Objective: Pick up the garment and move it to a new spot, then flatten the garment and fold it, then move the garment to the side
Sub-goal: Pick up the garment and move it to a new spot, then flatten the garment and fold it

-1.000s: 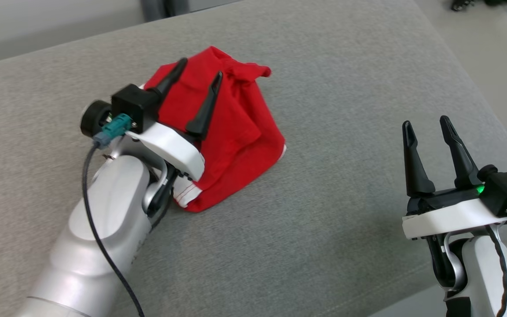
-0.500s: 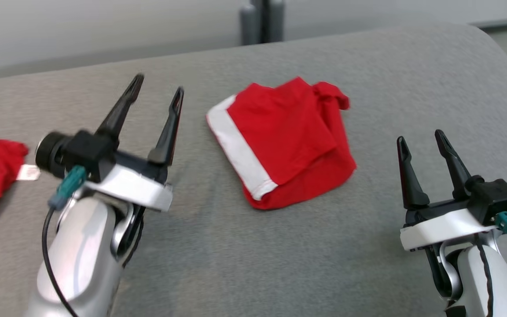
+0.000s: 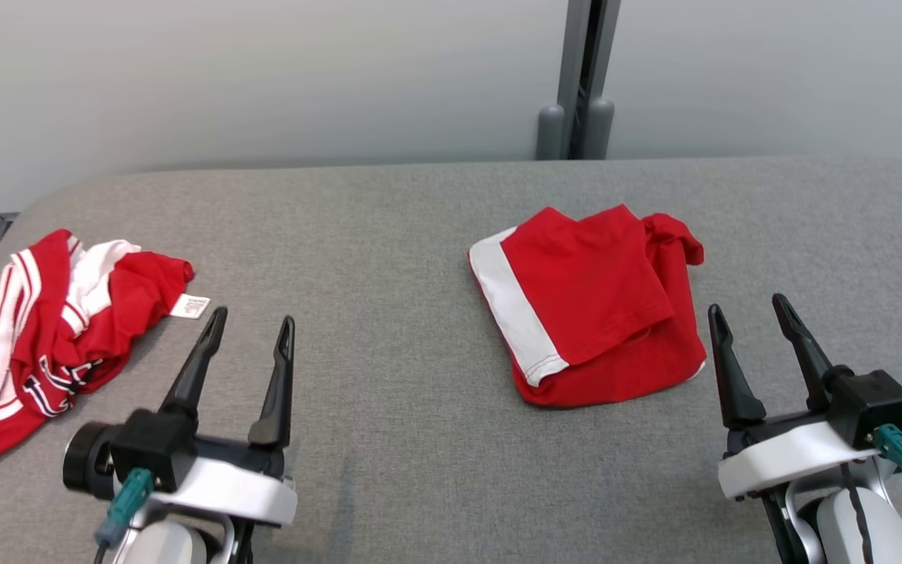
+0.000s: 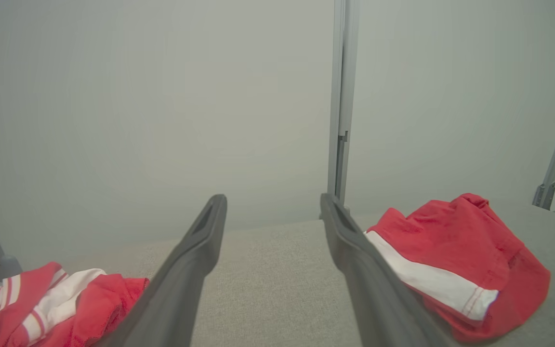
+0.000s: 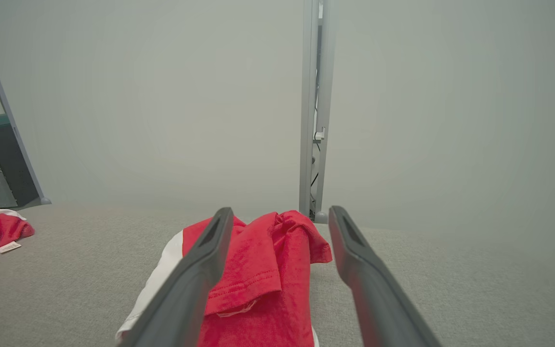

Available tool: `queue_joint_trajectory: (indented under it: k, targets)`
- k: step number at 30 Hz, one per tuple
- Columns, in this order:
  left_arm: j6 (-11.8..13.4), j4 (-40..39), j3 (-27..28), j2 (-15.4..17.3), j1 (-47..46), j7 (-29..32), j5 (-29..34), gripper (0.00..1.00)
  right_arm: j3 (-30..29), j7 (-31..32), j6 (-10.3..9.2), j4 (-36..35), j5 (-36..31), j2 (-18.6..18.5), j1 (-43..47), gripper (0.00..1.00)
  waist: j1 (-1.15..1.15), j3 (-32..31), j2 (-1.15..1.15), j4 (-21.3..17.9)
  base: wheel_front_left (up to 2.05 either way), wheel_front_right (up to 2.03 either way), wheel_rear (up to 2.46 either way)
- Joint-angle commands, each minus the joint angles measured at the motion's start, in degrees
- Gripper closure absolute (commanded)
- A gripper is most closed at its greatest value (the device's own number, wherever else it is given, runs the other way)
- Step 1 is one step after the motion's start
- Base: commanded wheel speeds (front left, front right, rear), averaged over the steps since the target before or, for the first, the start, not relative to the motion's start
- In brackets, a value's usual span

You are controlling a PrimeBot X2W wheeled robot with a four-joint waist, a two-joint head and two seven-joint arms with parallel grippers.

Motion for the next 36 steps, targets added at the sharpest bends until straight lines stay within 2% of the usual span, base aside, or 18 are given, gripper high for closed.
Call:
queue_joint_trajectory:
  k: [1, 9, 18, 26, 29, 36]
  targets:
    - [0.5, -1.0, 0.7, -0.3, 1.4, -0.1, 1.1, 0.0, -0.4, -0.2, -0.01, 0.2, 0.2, -0.4, 1.0, 0.0, 0.0, -1.2, 0.0, 0.8, 0.0, 0.0, 0.0]
    - [2.3, -3.2, 1.4, -1.2, 5.3, -0.1, -0.2, 0.0, -0.3, -0.2, -0.01, 0.7, 0.8, -0.4, 1.9, 0.0, 0.0, -1.8, 0.0, 0.8, 0.0, 0.0, 0.0]
    - [2.7, -2.6, 0.1, -1.2, 4.6, -0.1, -1.5, 0.0, -0.1, -0.2, -0.01, 1.1, 0.6, -0.4, 1.6, 0.0, 0.0, -1.4, 0.0, 1.2, 0.0, 0.0, 0.0]
    - [2.0, -3.1, -1.6, -1.2, 3.8, -0.1, -2.5, 0.0, 0.9, -0.2, -0.01, 2.3, 1.2, -0.4, -0.4, 0.0, 0.0, 0.2, 0.0, 3.2, 0.0, 0.0, 0.0]
    - [1.8, -3.1, -2.5, -1.2, 3.1, -0.1, -2.2, 0.0, 0.6, -0.2, -0.01, 3.2, 4.1, -0.4, -2.3, 0.0, 0.0, 1.5, 0.0, 4.4, 0.0, 0.0, 0.0]
    - [1.4, -2.8, -4.6, -1.2, 1.8, -0.1, -2.3, 0.0, -0.7, -0.2, -0.01, 8.9, 3.1, -0.4, -7.4, 0.0, 0.0, 4.6, 0.0, 6.8, 0.0, 0.0, 0.0]
